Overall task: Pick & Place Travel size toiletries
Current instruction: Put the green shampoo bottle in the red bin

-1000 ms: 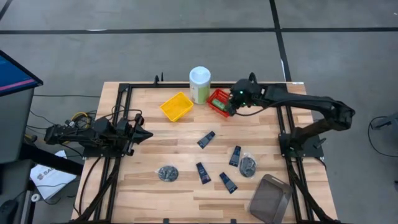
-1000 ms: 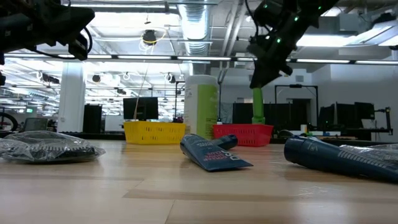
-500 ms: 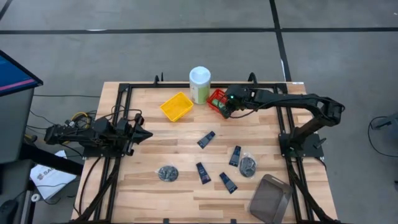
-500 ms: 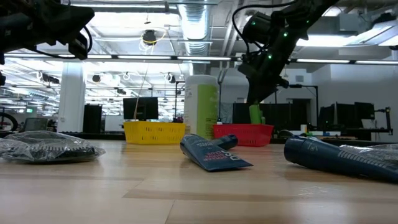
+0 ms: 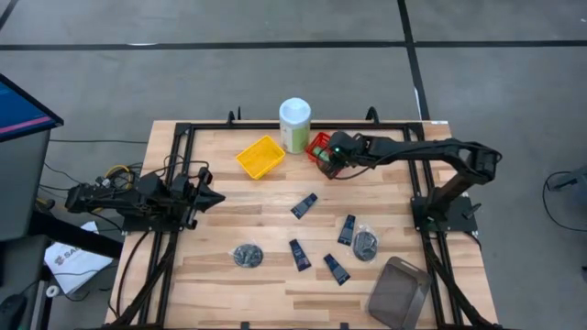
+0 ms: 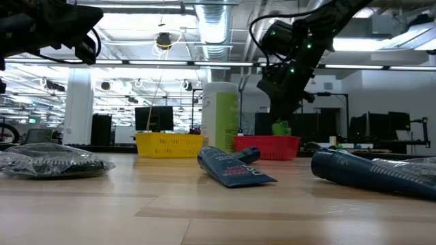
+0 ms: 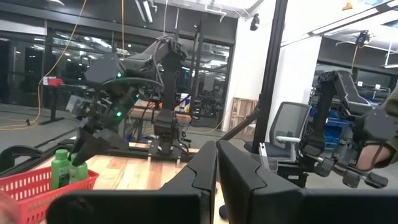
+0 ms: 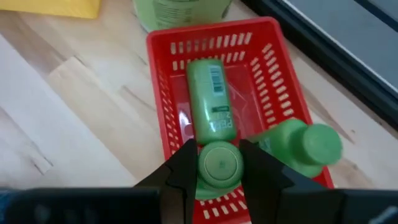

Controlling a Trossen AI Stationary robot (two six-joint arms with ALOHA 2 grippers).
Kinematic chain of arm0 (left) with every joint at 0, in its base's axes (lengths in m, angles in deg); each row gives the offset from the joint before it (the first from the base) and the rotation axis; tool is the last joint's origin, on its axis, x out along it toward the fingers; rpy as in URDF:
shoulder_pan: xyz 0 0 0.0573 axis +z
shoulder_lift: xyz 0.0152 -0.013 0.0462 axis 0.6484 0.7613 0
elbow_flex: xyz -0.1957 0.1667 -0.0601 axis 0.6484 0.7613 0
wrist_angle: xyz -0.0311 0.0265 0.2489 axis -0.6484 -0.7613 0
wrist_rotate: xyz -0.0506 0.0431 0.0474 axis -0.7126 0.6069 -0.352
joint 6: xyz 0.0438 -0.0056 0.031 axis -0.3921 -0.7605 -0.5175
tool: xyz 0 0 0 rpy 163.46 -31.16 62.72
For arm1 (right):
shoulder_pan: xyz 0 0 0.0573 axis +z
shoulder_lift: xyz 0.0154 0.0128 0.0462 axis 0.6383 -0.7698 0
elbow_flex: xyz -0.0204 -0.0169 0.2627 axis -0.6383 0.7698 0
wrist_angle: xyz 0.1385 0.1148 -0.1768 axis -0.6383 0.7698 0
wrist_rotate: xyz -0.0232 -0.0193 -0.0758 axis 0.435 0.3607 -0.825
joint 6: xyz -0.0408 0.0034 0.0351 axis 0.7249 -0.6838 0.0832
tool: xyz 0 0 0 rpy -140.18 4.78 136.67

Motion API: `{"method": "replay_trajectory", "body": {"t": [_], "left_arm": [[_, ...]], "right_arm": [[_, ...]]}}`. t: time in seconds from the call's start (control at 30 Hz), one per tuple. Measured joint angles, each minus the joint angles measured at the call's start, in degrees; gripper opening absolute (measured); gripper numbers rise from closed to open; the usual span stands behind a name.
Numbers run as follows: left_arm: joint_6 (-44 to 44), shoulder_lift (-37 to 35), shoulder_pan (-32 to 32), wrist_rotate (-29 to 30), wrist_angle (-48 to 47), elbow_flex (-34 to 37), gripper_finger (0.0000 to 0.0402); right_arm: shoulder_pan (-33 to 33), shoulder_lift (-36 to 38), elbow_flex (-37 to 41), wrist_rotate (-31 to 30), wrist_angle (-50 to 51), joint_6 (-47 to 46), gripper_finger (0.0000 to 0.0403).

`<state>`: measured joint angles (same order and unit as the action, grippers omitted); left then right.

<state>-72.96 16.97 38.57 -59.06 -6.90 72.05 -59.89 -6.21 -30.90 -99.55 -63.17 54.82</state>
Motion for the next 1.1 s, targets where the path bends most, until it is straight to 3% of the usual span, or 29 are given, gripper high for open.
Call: {"method": "replay_trajectory", "body": {"t": [0.67, 1.1], "left_arm": [[0.0, 0.0, 0.0, 0.0, 0.1, 0.0, 0.0011], [0.0, 0.0, 0.0, 0.0, 0.4, 0.0, 0.0011]], "right_arm": [[0.3, -1.8, 0.0, 0.0, -1.0, 1.5, 0.0142], [0.3, 0.6, 0.0, 0.2, -0.3, 1.7, 0.0206]]}}
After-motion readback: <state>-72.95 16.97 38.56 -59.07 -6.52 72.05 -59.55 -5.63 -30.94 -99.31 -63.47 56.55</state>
